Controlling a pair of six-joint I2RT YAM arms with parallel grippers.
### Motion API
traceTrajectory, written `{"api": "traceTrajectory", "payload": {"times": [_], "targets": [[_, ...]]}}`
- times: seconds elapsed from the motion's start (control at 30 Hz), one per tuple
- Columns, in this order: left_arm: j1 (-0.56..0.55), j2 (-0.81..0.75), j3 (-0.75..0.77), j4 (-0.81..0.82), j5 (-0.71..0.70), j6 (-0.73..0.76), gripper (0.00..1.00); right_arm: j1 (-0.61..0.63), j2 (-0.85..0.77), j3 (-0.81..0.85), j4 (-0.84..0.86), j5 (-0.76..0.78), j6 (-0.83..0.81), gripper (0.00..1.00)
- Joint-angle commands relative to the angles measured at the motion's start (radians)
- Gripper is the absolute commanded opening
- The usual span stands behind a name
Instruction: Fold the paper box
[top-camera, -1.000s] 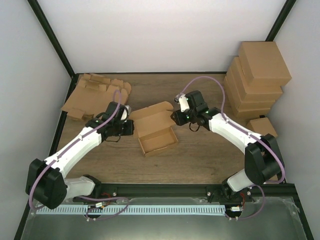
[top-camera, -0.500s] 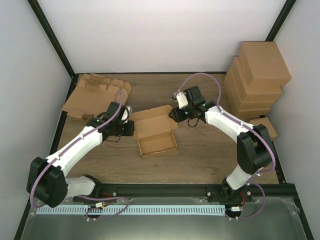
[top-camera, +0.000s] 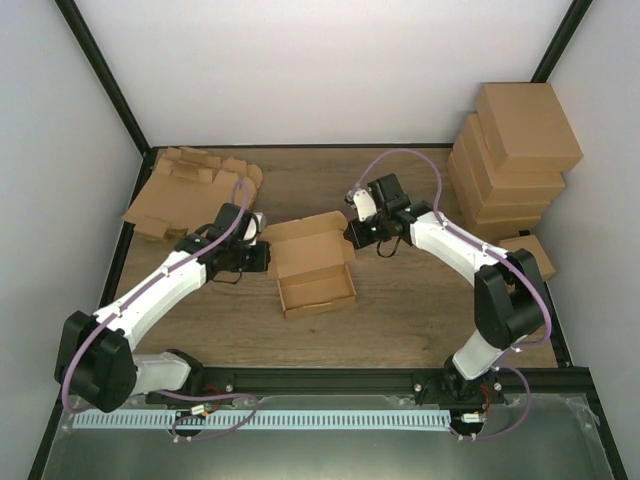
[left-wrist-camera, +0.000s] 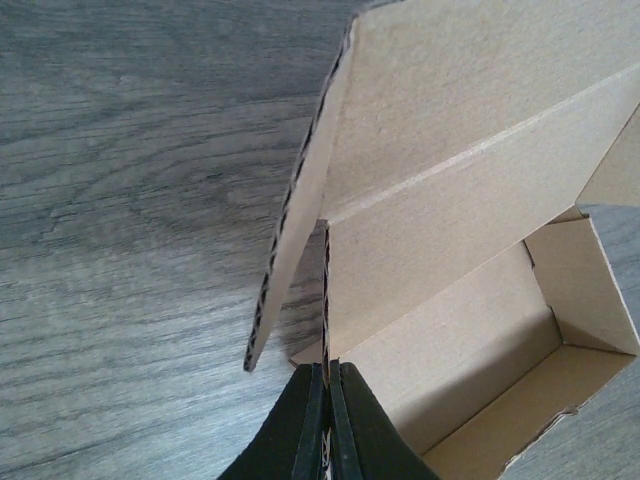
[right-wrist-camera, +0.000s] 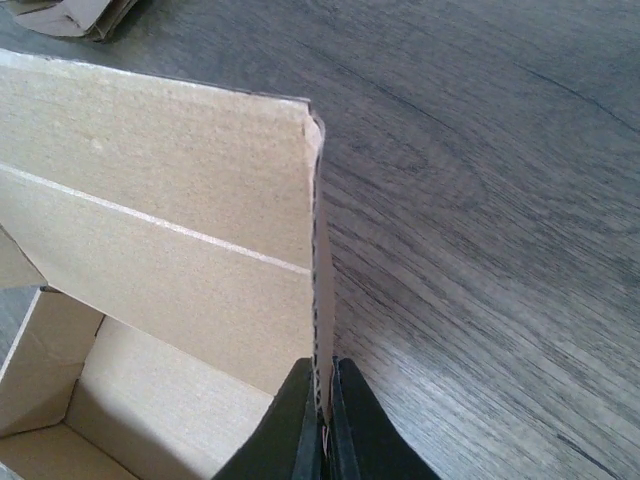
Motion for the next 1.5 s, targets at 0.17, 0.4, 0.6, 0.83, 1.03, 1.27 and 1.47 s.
{"api": "traceTrajectory", "payload": {"times": [0.17,0.4,0.6,0.83,1.03,1.27,1.47], "targets": [[-0.004,0.026,0.067,0.097,-0.054,-0.091,0.04,0.086,-0.055,0.066,0.035,0.272,0.153,0.01],[-0.004,0.111,0.100,0.227,-0.096,-0.163,0.04,0.131,-0.063,0.002,0.184,0.444,0.308,0.01],[-0.007,0.190,0.091,0.349,-0.052,-0.244,0.04,0.146,-0.071,-0.055,0.297,0.505,0.376,0.01],[-0.029,0.210,0.074,0.425,-0.155,-0.309,0.04,0.162,-0.063,-0.111,0.392,0.574,0.450,0.01],[-0.034,0.257,0.086,0.443,-0.153,-0.308,0.04,0.162,-0.032,-0.115,0.437,0.601,0.462,0.01],[-0.035,0.285,0.057,0.480,-0.137,-0.340,0.04,0.163,0.001,-0.128,0.461,0.640,0.517,0.01],[-0.035,0.321,0.069,0.497,-0.128,-0.338,0.04,0.164,0.040,-0.129,0.497,0.659,0.509,0.01]]}}
